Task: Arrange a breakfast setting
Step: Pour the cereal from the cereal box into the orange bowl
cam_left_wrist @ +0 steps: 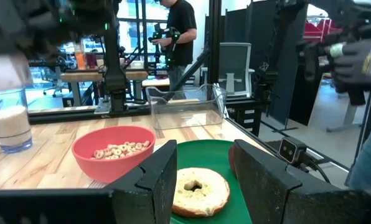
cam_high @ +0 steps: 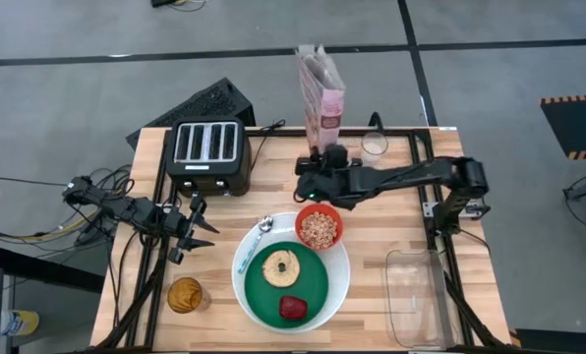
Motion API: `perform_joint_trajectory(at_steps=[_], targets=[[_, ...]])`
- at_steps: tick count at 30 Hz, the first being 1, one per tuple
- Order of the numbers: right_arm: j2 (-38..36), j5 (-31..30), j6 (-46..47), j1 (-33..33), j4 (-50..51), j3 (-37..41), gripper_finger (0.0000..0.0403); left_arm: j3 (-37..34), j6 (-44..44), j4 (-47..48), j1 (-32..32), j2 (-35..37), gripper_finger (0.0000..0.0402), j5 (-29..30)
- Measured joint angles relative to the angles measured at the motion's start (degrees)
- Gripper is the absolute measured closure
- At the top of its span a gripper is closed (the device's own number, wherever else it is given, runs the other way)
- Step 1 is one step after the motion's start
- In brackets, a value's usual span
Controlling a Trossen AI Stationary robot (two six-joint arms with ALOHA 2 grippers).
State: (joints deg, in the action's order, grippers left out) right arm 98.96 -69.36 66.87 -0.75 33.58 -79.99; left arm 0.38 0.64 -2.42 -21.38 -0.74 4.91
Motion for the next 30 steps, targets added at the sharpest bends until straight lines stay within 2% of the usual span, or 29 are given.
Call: perform_joint_trajectory(at_steps=[7, 19, 23, 26, 30], targets=[[7.8, -2.0, 8.1, -0.1, -1.3, 0.0, 0.0198, 0.0, 0.0, 0.0, 0.0, 0.0, 0.0258, 0.0], [15.9, -2.9, 15.7, -0.6, -3.2, 0.0, 0.0198, 0.0, 0.0, 0.0, 0.0, 0.0, 0.0258, 0.0], [16.9, -2.2, 15.4, -0.6, -2.7, 0.1, 0.0198, 0.0, 0.0, 0.0, 0.0, 0.0, 0.0258, 0.0], [17.8, -3.8, 13.2, -0.7, -4.0, -0.1, 0.0197, 0.0, 0.0, 0.0, 0.0, 0.0, 0.0258, 0.0], [19.3, -2.1, 12.8, -1.3, -5.6, 0.0, 0.0197, 0.0, 0.0, 0.0, 0.0, 0.0, 0.0258, 0.0]])
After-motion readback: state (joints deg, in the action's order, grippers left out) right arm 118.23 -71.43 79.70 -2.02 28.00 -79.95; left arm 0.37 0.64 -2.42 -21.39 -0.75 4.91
